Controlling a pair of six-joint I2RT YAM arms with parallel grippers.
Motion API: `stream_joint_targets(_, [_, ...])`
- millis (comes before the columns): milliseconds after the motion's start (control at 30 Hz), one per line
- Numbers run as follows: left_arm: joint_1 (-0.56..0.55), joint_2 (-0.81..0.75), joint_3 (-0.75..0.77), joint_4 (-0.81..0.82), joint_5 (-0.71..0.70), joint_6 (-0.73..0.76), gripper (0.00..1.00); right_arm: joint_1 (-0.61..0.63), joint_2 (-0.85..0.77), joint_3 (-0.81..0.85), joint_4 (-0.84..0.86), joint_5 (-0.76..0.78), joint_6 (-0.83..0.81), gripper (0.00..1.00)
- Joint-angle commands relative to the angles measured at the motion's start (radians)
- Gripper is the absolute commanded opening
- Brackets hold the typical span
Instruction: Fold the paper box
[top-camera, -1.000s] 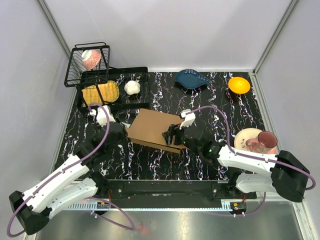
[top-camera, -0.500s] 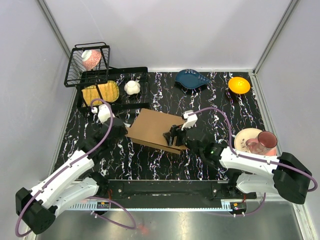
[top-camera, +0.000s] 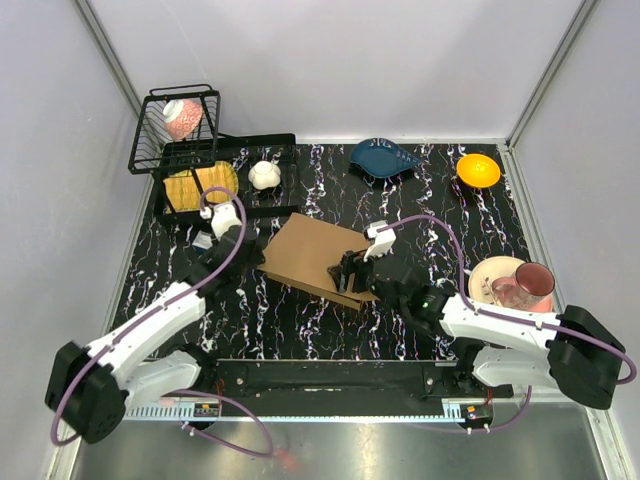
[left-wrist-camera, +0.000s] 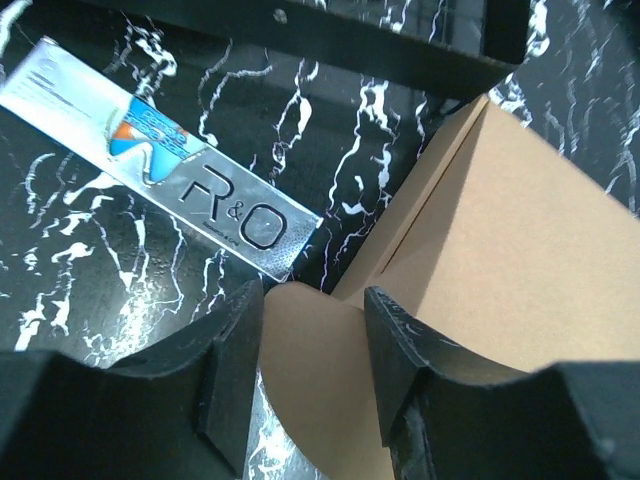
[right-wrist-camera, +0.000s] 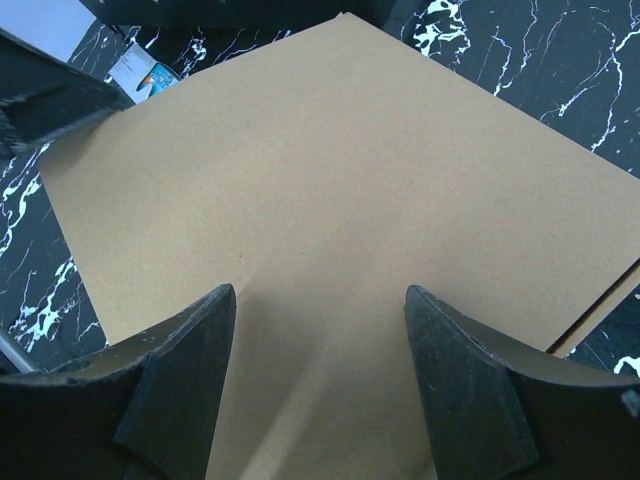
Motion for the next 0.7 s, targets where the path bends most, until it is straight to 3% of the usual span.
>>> stream_joint_targets(0, [0.003,0.124,-0.009,0.127,0.147,0.0,0.46,0.005,-0.013,-0.034,-0.155,0.002,-0.003,0.75])
stream_joint_targets(267, [0.003,0.126,-0.035,0.187,0.239,-0.029,0.45,0.007,-0.103,-0.082,-0.225,0.081,0.053,0.79])
stream_joint_targets(400, [0.003,0.1,-0.055,0.168,0.219,-0.04,0.44,0.005,-0.269,-0.082,-0.282,0.162,0.11,0.81])
stream_joint_targets(667, [0.003,0.075,-0.062,0.119,0.175,-0.042,0.44,0.005,-0.504,0.009,-0.574,0.313,0.242,0.85])
